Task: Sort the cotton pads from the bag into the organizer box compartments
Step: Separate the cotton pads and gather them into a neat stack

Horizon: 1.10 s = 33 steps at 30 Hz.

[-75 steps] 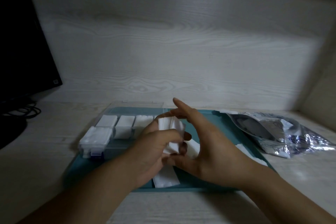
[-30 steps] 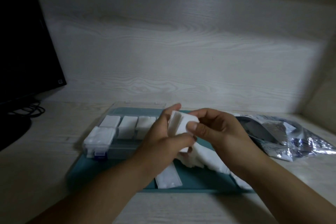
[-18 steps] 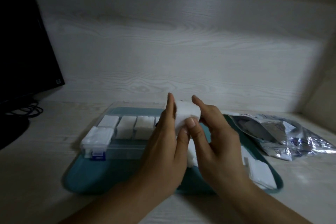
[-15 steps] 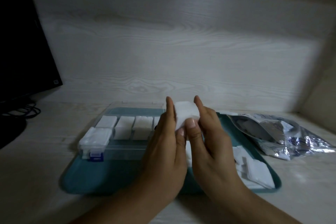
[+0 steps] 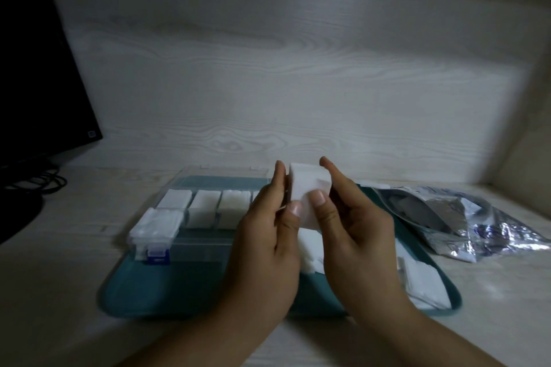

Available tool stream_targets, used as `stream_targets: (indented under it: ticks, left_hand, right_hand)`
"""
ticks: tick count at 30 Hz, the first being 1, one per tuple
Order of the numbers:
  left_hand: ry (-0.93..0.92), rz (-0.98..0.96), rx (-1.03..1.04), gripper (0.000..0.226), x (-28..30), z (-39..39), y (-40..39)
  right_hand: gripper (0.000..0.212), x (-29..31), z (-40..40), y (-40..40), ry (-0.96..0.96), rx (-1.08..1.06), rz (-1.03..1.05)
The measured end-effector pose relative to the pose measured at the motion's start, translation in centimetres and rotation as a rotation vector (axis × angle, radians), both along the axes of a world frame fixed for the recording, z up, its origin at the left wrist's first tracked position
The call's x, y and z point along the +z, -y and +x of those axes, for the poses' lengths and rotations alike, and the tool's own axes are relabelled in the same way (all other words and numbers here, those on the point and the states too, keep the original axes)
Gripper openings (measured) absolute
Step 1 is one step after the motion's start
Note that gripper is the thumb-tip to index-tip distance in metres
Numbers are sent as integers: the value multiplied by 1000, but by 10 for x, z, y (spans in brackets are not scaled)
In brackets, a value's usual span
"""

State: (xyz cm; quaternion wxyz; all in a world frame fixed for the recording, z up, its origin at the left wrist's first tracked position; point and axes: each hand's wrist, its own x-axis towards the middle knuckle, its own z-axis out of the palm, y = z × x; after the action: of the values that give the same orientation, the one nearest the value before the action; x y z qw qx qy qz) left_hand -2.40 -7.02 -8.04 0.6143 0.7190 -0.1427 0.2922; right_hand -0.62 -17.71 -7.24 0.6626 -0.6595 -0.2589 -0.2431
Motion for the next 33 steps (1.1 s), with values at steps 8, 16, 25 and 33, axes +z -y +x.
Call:
stream_targets:
  ticks: [8,16,25,33]
  left_hand:
    - [52,15,28,44,-4,-3,6]
    - [5,-57,8,36,4,1,-2]
    - [-98,-73,-91,49,3,6,-9]
    - [-81,-117,-93,43,7,9,-15]
  right_hand:
    - [44,-7,-4,-8,101,-145,-118]
    - [26,4,-4,-2,-108,-106,-56]
    - [28,19,15,18,-272,-23,30]
    - [35,20,13,18,-369,64,-37]
